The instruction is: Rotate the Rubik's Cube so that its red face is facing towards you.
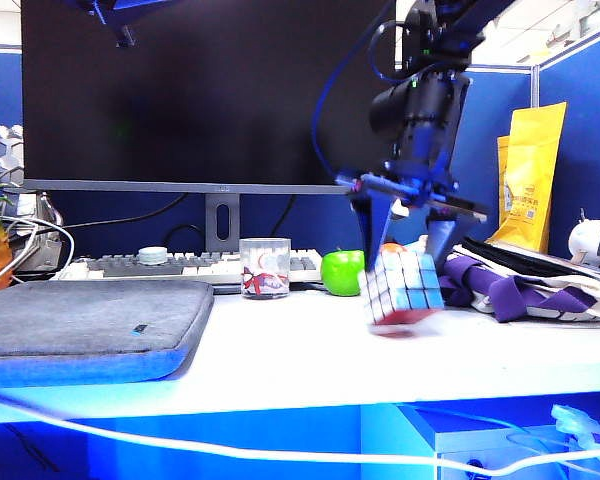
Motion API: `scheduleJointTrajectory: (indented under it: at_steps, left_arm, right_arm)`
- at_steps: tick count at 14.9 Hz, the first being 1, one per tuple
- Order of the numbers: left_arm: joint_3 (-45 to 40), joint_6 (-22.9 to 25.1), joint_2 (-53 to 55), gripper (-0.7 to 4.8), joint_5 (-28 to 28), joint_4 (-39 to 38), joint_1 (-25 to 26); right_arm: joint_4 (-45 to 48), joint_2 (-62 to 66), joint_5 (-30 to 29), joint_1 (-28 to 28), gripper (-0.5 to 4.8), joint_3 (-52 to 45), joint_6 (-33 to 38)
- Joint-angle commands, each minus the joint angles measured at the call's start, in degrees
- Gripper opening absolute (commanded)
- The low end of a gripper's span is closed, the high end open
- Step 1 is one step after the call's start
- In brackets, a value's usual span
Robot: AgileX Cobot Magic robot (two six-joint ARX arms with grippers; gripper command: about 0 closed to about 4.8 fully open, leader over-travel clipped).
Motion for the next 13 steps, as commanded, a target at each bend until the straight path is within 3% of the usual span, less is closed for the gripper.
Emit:
scheduleJointTrajectory:
  at_steps: [1,5,7,8,13]
  left_arm:
    - [0.0,0.7,-0.26,-0.06,2.38,-0.52,-0.11]
    - [0.0,2.29,-0.26,-0.06,2.64,-2.51,-0.63]
    - [0.0,2.97,-0.26,-0.05,2.6,-3.13,-0.68]
    - [0.0,3.89,-0.26,-0.06,2.64,-3.52,-0.74]
    - [0.02,6.51,-0.26,-0.06,2.67,-7.48,-0.74]
  right_arm:
    - [0.02,3.45,0.2,0.42,-0.02,0.09,-0.33]
    - [9.31,5.42,-0.37,0.77,0.1,0.22,-0.22]
    - [8.57,5.4,1.9,0.66,4.79,3.65,-0.31]
    - [5.42,5.33,7.3,0.66,4.79,6.86,-0.31]
    - [0.94,3.26,10.16,0.87,4.79,9.51,-0.55]
